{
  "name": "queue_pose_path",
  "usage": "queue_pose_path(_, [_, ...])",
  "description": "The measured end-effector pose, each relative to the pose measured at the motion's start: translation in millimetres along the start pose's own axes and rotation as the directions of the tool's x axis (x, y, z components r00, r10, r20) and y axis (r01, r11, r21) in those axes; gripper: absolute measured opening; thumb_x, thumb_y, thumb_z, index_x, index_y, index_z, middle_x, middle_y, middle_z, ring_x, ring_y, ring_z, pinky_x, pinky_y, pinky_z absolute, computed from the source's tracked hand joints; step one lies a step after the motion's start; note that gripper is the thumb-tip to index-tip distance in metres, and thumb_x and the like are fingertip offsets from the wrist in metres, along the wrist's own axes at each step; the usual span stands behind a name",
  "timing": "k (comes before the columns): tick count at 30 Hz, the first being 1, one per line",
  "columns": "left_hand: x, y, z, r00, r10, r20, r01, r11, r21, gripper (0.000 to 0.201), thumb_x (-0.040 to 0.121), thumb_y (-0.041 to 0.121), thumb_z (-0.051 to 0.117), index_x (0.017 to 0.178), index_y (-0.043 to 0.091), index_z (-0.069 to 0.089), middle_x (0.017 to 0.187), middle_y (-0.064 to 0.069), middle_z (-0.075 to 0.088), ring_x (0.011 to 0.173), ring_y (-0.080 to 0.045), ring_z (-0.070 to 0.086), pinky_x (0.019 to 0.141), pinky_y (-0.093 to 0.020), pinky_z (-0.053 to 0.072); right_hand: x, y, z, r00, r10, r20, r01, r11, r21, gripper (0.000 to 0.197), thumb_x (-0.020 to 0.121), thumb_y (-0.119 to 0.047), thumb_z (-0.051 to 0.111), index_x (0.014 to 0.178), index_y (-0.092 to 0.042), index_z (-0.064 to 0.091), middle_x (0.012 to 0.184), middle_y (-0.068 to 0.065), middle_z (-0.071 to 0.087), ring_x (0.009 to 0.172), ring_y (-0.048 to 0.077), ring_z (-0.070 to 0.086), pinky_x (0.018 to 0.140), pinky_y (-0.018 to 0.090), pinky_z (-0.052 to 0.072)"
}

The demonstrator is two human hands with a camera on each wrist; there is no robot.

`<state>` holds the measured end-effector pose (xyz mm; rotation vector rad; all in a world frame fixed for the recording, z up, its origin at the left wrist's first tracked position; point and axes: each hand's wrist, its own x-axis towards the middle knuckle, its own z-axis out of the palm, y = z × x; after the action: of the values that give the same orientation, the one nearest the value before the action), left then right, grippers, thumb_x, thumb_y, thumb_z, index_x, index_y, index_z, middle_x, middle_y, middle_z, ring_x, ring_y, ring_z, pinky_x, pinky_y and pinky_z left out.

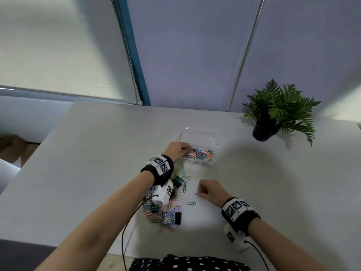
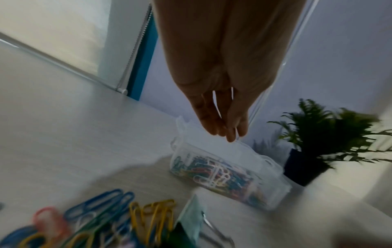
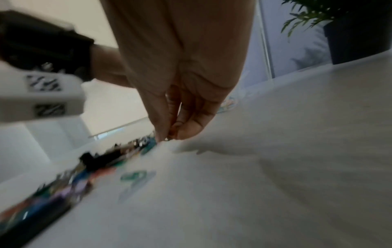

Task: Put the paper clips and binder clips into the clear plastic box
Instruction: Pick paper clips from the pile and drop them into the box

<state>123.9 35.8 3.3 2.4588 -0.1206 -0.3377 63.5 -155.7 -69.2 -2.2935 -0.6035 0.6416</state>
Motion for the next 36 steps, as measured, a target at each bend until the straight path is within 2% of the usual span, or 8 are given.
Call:
queue_pose_path(5, [-56, -3, 36, 0.999, -0.036, 0.028, 0.033, 0.995, 0.089, 0.018, 0.09, 0.015, 0.053, 0.099, 0.005, 0.065, 0.106, -0.012, 0.068, 0.097, -0.023, 0.063, 0.089, -0.026, 0.045, 27, -9, -47, 0.955, 0.067, -0.287, -0.023, 0.988, 0.153, 0.015, 0.075, -0.003, 0.068, 0.076, -0.014, 0.059, 0.069, -0.005, 0.055, 0.06, -0.001, 0.047, 0.059, 0.008, 0.038])
queue_pose_path(9, [-90, -8, 87, 0.96, -0.183, 0.212, 0.105, 0.937, 0.333, 0.052, 0.08, 0.037, 0.065, 0.113, 0.0, 0.048, 0.12, -0.015, 0.051, 0.112, -0.026, 0.046, 0.098, -0.034, 0.041, 61, -11, -83, 0.875, 0.147, -0.461, -0.049, 0.975, 0.217, 0.015, 0.077, -0.001, 0.065, 0.076, -0.012, 0.055, 0.072, 0.006, 0.059, 0.064, 0.02, 0.057, 0.06, 0.023, 0.049])
queue_pose_path(13, [-100, -1, 109, 0.97, -0.206, 0.129, 0.146, 0.917, 0.371, 0.081, 0.067, 0.042, 0.075, 0.125, 0.003, 0.033, 0.124, -0.011, 0.036, 0.117, -0.026, 0.035, 0.106, -0.036, 0.037, 83, -15, -91, 0.903, 0.199, -0.382, -0.15, 0.977, 0.154, 0.007, 0.081, -0.005, 0.062, 0.082, -0.01, 0.057, 0.084, 0.013, 0.063, 0.078, 0.028, 0.061, 0.081, 0.046, 0.053])
queue_pose_path(16, [-94, -3, 109, 0.974, -0.211, 0.082, 0.167, 0.914, 0.369, 0.086, 0.062, 0.042, 0.079, 0.124, 0.003, 0.034, 0.122, -0.011, 0.035, 0.117, -0.028, 0.037, 0.104, -0.037, 0.04, 79, -22, -81, 0.934, 0.094, -0.344, -0.116, 0.992, -0.044, 0.015, 0.082, -0.01, 0.059, 0.097, -0.004, 0.058, 0.101, 0.014, 0.06, 0.096, 0.026, 0.056, 0.09, 0.037, 0.045])
queue_pose_path(21, [-90, -2, 107, 0.969, -0.236, 0.078, 0.211, 0.946, 0.245, 0.084, 0.061, 0.035, 0.082, 0.125, 0.009, 0.034, 0.124, -0.009, 0.035, 0.116, -0.027, 0.04, 0.099, -0.039, 0.044, 56, -35, -49, 0.977, -0.193, -0.095, 0.171, 0.964, -0.205, 0.011, 0.085, -0.007, 0.053, 0.094, -0.003, 0.059, 0.099, 0.013, 0.061, 0.093, 0.025, 0.056, 0.087, 0.034, 0.045])
queue_pose_path(28, [-93, 16, 121, 0.975, -0.186, 0.123, 0.143, 0.945, 0.296, 0.088, 0.071, 0.033, 0.075, 0.138, 0.009, 0.024, 0.141, -0.013, 0.027, 0.13, -0.031, 0.028, 0.109, -0.041, 0.033, 60, -42, -9, 0.974, -0.182, 0.138, 0.222, 0.897, -0.382, 0.027, 0.087, -0.007, 0.054, 0.113, -0.011, 0.057, 0.115, 0.006, 0.057, 0.104, 0.019, 0.054, 0.095, 0.034, 0.047])
queue_pose_path(32, [-99, 18, 125, 0.985, -0.137, 0.105, 0.098, 0.945, 0.313, 0.056, 0.082, 0.011, 0.064, 0.131, 0.007, 0.037, 0.136, -0.012, 0.036, 0.123, -0.028, 0.036, 0.103, -0.039, 0.04, 57, -40, 0, 0.97, -0.189, 0.156, 0.243, 0.823, -0.513, 0.036, 0.083, -0.005, 0.06, 0.117, -0.014, 0.051, 0.112, 0.006, 0.049, 0.096, 0.021, 0.049, 0.084, 0.034, 0.049])
queue_pose_path(36, [-103, 8, 125, 0.996, -0.078, 0.048, 0.062, 0.962, 0.266, 0.028, 0.082, -0.003, 0.054, 0.107, 0.009, 0.05, 0.115, -0.008, 0.054, 0.097, -0.022, 0.054, 0.083, -0.037, 0.053, 45, -28, -1, 0.987, -0.149, 0.052, 0.157, 0.898, -0.41, 0.003, 0.088, -0.013, 0.05, 0.088, -0.01, 0.05, 0.097, 0.007, 0.045, 0.089, 0.023, 0.05, 0.072, 0.034, 0.048])
